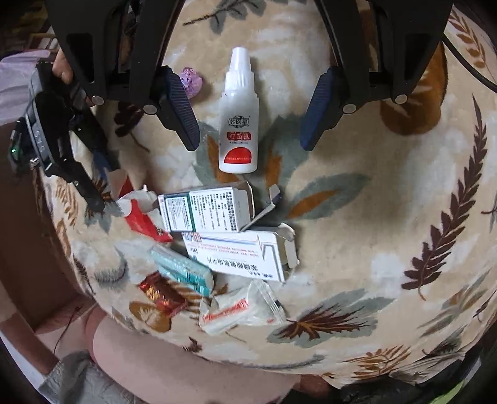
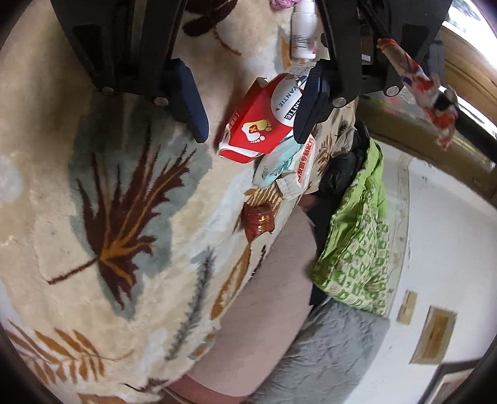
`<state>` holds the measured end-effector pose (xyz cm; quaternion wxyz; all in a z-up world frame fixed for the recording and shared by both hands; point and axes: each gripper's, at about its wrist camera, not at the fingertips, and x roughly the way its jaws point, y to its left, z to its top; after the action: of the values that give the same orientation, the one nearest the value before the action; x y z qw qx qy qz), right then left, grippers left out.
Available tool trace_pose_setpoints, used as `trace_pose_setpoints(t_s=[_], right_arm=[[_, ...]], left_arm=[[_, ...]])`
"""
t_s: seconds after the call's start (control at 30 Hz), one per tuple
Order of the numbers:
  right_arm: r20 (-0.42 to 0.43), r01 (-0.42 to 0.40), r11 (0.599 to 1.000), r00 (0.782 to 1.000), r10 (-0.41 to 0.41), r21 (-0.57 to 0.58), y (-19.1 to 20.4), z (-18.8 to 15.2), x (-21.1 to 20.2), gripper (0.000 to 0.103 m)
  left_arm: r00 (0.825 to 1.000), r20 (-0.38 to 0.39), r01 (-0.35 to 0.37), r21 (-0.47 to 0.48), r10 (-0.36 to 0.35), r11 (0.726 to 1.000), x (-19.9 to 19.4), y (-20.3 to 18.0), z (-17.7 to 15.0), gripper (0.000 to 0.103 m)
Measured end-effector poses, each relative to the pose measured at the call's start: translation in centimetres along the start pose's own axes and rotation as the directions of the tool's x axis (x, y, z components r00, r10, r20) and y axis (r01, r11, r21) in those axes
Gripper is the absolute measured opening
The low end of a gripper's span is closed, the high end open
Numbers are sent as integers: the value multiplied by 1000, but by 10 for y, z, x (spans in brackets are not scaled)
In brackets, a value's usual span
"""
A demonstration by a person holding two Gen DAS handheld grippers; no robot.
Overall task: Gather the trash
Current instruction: 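Grasp the red snack packet with the right tool while the left tool grasps the white spray bottle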
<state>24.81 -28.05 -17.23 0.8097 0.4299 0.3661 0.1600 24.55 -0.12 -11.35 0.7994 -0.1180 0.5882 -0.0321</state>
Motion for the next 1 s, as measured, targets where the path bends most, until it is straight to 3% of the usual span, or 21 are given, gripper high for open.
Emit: trace_pose_setpoints(t_s=[0.2,0.37,0.5,0.63,0.73,0.77,0.87,1.0], right_arm=[[-41,-10,995,999,6,-96,8,-6,12,58],[-74,-18,996,997,12,-85,4,-9,20,16],[-79,-55,994,996,48,-94,6,-11,20,8],[-61,-93,992,994,88,-80,5,-11,14,11],[-70,-152,988,986,153,18,-6,-9,10,52],[-67,-181,983,981,182,33,-6,-9,6,56],[-100,-159,986,981,164,55,0,-14,7,57],[-156,-74,991,984,91,112,9,-14,21,57]], left_arm=[[999,-37,-27,66,30,997,12,-11,-3,64],[993,-88,-71,125,82,990,25,-18,-9,45],[993,-85,-70,133,82,989,22,-19,-10,33],[993,-96,-60,133,74,989,21,-18,-10,29],[993,-98,-60,129,73,990,22,-19,-8,29],[992,-98,-62,132,75,989,23,-21,-8,29],[993,-89,-66,120,77,991,22,-18,-5,29],[999,-20,-45,87,47,995,4,-14,-2,29]])
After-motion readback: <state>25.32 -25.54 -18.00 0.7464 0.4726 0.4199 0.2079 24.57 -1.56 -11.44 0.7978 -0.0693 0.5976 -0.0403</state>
